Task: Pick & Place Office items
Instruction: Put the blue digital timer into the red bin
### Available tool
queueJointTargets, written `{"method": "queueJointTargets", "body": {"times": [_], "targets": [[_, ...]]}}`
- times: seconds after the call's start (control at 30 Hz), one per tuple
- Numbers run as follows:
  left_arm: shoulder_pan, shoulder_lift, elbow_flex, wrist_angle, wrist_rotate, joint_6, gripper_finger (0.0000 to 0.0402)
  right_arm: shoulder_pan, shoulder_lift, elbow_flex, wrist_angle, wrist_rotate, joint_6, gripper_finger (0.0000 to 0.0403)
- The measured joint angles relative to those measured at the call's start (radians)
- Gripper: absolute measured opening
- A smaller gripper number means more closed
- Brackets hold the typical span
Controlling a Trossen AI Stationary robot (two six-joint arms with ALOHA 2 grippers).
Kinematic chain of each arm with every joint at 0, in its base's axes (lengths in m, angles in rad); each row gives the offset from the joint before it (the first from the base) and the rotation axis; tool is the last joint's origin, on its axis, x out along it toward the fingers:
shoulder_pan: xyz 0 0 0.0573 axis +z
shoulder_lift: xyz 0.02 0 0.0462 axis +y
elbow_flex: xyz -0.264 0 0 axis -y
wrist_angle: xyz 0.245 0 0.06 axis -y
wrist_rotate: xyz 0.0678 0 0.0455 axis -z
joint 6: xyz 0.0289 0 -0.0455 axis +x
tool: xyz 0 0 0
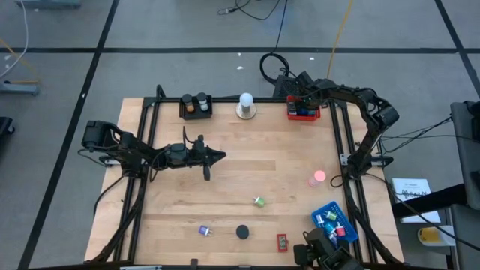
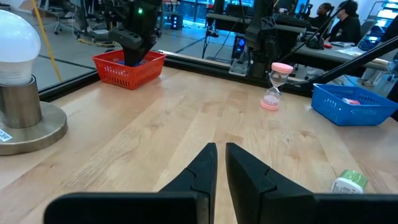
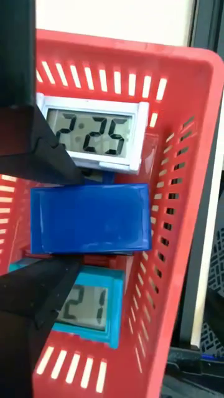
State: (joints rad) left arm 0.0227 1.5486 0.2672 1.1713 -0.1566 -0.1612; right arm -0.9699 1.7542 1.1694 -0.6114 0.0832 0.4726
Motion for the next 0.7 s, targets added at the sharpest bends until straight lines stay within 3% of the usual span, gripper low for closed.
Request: {"method": "queueJointTargets", "body": {"times": [0.23, 0.4, 0.57, 0.7], "targets": [[0.000, 0.000, 0.000, 0.000, 0.000, 0.000, 0.0042, 0.000, -0.021, 0.000, -0.003, 0.011, -0.034, 0.0210], [0.000, 0.000, 0.000, 0.000, 0.000, 0.000, 0.0042, 0.003, -0.128, 0.000, -0.020, 0.050, -0.095, 0.0213], [0.000, 0.000, 0.000, 0.000, 0.000, 0.000, 0.0042, 0.036, -0.286, -0.022, -0.036, 0.048, -0.180, 0.0169], [0.000, 0.000, 0.000, 0.000, 0.000, 0.000, 0.0042, 0.070, -0.388, -0.161, 0.115, 0.041, -0.199, 0.0102]]}}
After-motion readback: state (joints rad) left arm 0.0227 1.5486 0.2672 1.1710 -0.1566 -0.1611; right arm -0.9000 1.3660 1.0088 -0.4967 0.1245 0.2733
